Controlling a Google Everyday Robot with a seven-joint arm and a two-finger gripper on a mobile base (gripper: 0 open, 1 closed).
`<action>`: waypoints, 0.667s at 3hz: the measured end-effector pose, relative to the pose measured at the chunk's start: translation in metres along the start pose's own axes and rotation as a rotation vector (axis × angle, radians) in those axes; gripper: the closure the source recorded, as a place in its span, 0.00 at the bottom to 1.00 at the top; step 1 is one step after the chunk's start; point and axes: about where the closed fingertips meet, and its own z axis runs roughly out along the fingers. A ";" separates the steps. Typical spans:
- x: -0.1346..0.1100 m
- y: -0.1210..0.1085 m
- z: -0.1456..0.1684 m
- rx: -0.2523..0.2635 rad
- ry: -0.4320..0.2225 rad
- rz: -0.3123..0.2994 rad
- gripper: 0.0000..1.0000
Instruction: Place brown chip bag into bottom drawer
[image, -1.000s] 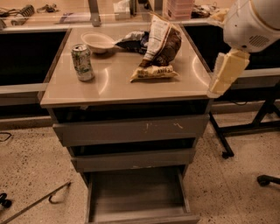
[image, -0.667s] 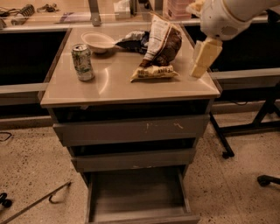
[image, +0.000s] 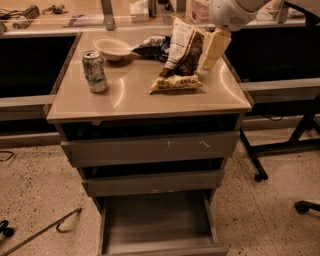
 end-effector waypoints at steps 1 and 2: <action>0.005 -0.003 0.012 0.013 0.000 -0.029 0.00; 0.011 -0.014 0.039 0.041 -0.023 -0.084 0.00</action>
Offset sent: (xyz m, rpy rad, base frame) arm 0.0700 0.0095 -0.0456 -0.0224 -0.1481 0.1210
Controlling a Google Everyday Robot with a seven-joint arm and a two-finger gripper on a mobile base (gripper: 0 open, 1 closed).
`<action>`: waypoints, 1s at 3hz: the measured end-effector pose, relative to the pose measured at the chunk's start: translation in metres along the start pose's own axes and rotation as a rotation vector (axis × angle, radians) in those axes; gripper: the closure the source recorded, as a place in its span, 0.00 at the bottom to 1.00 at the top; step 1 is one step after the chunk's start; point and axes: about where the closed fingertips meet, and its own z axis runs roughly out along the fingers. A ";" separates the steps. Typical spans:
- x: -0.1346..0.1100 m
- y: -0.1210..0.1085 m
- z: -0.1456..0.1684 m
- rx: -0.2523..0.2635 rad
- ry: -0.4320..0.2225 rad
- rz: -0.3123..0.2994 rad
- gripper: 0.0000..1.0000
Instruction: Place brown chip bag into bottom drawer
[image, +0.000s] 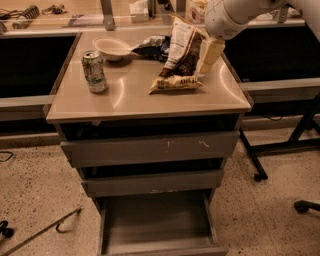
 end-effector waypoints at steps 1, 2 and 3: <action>0.008 -0.014 0.034 0.009 -0.019 -0.061 0.00; 0.022 -0.026 0.065 -0.008 -0.013 -0.097 0.00; 0.039 -0.029 0.090 -0.046 0.007 -0.100 0.00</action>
Offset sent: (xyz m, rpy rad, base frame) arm 0.1055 0.0016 -0.0514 -0.0845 -0.0388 0.1021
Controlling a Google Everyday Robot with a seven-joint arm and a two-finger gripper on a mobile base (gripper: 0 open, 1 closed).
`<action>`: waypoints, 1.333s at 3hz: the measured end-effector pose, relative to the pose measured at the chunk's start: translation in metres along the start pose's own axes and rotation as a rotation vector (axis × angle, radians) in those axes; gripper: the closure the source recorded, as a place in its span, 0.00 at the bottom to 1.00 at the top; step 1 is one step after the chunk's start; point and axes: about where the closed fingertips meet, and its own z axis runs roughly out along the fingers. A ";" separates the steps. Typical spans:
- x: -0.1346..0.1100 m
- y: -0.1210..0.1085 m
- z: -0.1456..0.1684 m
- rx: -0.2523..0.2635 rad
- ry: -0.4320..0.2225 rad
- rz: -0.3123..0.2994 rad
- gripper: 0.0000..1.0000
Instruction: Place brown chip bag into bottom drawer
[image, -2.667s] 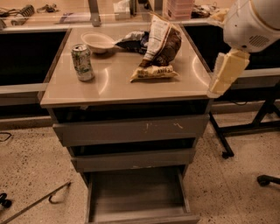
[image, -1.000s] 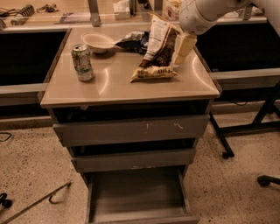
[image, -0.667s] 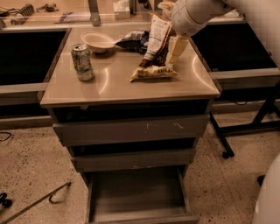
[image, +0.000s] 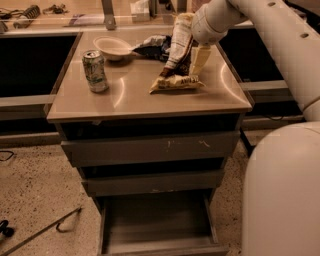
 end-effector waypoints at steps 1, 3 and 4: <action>0.015 0.006 0.018 -0.049 0.026 0.014 0.00; 0.024 0.017 0.041 -0.110 0.016 0.046 0.41; 0.021 0.015 0.042 -0.119 0.010 0.049 0.64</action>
Offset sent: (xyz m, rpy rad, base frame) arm 0.0262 -0.0190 -0.0458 -0.0393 0.1281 -0.0342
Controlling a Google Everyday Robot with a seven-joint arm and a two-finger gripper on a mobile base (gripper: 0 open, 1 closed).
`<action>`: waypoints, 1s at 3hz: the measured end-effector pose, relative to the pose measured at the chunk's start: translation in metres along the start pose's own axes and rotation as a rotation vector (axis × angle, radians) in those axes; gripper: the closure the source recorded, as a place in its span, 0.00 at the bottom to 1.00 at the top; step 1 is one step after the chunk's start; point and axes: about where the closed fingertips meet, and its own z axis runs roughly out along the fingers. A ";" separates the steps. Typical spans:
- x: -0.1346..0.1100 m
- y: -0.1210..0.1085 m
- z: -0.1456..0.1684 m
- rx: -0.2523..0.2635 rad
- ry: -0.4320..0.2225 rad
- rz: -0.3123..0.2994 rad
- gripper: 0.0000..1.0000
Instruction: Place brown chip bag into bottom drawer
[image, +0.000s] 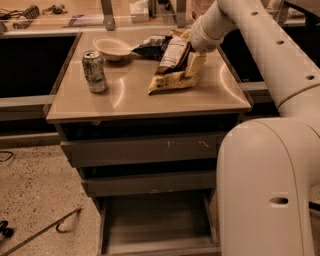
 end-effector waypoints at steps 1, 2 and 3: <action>-0.001 -0.002 -0.003 0.000 0.000 0.000 0.88; -0.001 -0.002 -0.003 0.000 0.000 0.000 1.00; -0.001 -0.002 -0.003 0.000 0.000 0.000 1.00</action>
Offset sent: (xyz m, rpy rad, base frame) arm 0.0000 0.0000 0.0035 0.0000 0.0000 0.0000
